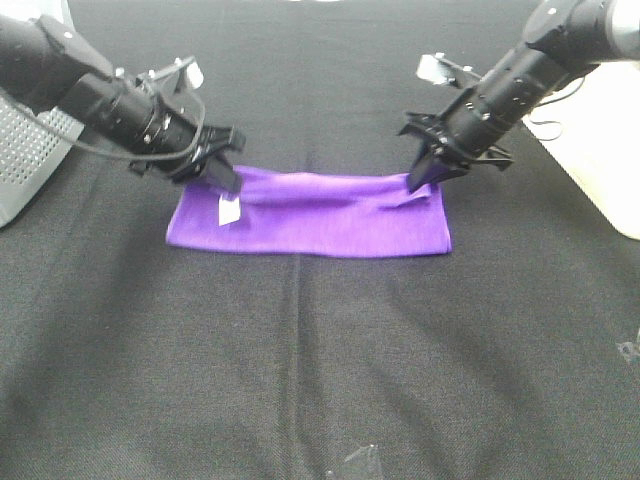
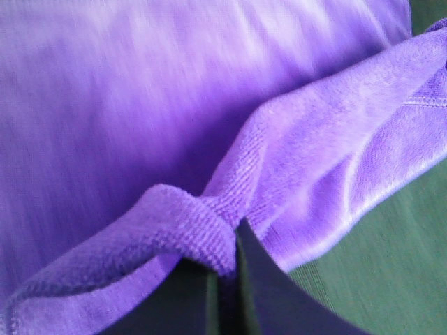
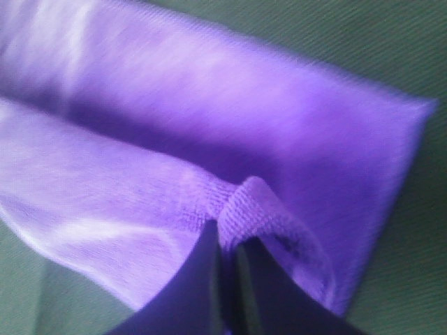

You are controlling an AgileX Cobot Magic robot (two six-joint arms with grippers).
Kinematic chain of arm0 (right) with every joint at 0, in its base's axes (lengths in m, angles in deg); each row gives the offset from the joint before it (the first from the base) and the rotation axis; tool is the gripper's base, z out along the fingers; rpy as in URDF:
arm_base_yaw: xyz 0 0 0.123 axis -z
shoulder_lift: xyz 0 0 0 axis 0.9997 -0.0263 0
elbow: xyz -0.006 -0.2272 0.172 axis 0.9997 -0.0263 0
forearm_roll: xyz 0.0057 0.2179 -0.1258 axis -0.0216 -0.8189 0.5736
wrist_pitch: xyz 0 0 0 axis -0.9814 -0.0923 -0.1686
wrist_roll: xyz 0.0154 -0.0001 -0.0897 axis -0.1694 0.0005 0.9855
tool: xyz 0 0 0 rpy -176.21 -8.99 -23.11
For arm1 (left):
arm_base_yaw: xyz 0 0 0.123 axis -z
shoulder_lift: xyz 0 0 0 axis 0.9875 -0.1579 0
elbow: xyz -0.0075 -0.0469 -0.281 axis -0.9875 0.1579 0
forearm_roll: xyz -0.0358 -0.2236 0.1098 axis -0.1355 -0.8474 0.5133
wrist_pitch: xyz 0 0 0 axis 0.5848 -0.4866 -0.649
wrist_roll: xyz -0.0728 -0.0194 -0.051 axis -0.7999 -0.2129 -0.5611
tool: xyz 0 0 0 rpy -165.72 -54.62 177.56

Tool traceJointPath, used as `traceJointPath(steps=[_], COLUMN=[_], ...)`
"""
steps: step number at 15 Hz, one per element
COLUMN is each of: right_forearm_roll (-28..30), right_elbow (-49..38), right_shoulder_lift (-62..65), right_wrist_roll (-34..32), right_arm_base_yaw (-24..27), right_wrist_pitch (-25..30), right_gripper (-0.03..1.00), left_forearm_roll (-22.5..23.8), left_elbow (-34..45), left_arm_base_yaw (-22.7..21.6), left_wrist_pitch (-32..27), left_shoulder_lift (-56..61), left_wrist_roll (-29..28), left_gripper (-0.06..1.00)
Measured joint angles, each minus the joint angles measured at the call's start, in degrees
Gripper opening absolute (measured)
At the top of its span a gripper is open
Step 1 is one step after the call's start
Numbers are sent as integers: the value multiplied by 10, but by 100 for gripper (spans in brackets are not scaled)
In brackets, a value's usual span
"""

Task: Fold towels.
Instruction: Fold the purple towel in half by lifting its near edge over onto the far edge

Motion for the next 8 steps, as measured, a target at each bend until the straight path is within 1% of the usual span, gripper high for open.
traceJointPath(steps=[3,6,8], right_forearm_roll=[-2,0,0], right_elbow=[42,72,73], right_shoulder_lift=[-30,-49,-54], right_wrist_roll=[-3,-3,-3], right_arm_base_yaw=[10,10,10], right_wrist_pitch=[15,21,18], right_gripper=[1,1,1], left_forearm_roll=[-3,-2,-2], left_elbow=[-43,-62,-62], left_arm_base_yaw=[-7,-8,-8], left_wrist_pitch=[-2,-4,-1], left_shoulder_lift=[-24,-46,-49], left_wrist_roll=[-13,-14,-15], left_gripper=[0,0,0])
